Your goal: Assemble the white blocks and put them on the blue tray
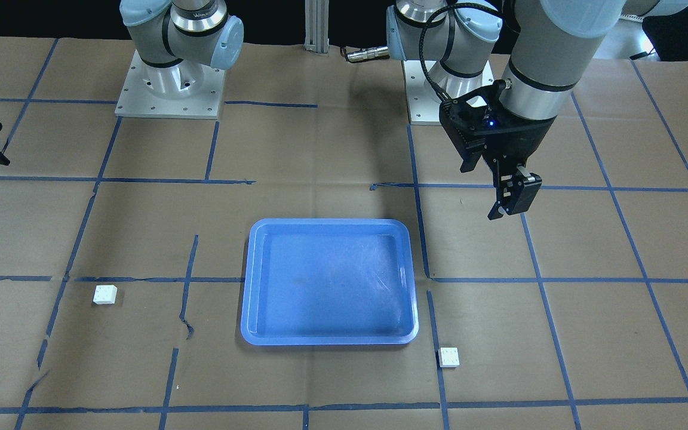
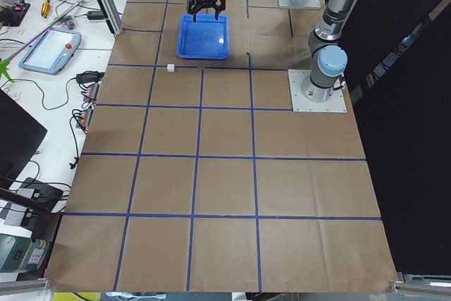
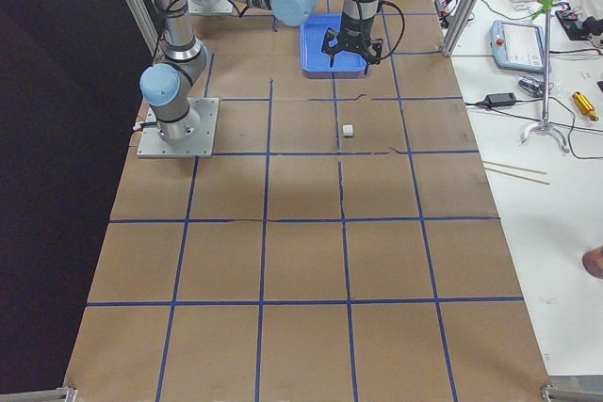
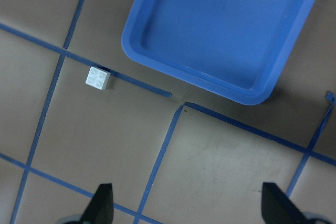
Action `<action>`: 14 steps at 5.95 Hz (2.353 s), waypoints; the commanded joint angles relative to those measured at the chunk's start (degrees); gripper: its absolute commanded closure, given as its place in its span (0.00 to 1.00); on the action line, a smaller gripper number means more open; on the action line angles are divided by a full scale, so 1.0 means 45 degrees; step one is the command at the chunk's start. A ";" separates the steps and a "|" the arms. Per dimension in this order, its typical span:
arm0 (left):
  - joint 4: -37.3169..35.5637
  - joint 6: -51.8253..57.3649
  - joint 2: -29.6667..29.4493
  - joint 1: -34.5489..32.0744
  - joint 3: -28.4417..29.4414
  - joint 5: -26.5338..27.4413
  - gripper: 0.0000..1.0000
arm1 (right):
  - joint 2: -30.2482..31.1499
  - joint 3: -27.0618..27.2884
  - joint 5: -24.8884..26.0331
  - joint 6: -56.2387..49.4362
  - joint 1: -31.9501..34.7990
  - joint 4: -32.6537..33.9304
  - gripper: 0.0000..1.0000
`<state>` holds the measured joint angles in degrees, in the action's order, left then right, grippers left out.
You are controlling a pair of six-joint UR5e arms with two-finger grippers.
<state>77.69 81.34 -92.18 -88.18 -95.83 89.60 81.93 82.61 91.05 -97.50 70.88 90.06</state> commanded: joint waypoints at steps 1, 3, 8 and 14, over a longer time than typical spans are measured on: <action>0.0235 0.2177 -0.1089 0.0609 0.0083 -0.1440 0.00 | -0.0781 0.0001 -0.0116 -0.1261 -0.0029 0.0104 0.00; -0.1584 0.2100 -0.3409 0.0903 0.0356 -0.2312 0.00 | -0.1758 0.0020 -0.1161 -0.3224 -0.0320 0.0064 0.02; -0.3227 0.2837 -0.7533 0.0944 0.3472 -0.1105 0.00 | -0.2852 0.3391 -0.4290 -0.5182 -0.1376 0.4405 0.00; -0.3084 0.3273 -0.8654 0.0730 0.3757 -0.1258 0.03 | -0.4552 0.4063 -0.4746 -0.5266 -0.1475 0.6061 0.00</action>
<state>63.86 96.29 -130.38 -84.69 -78.93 84.28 62.36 100.84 69.40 -121.12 64.25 117.29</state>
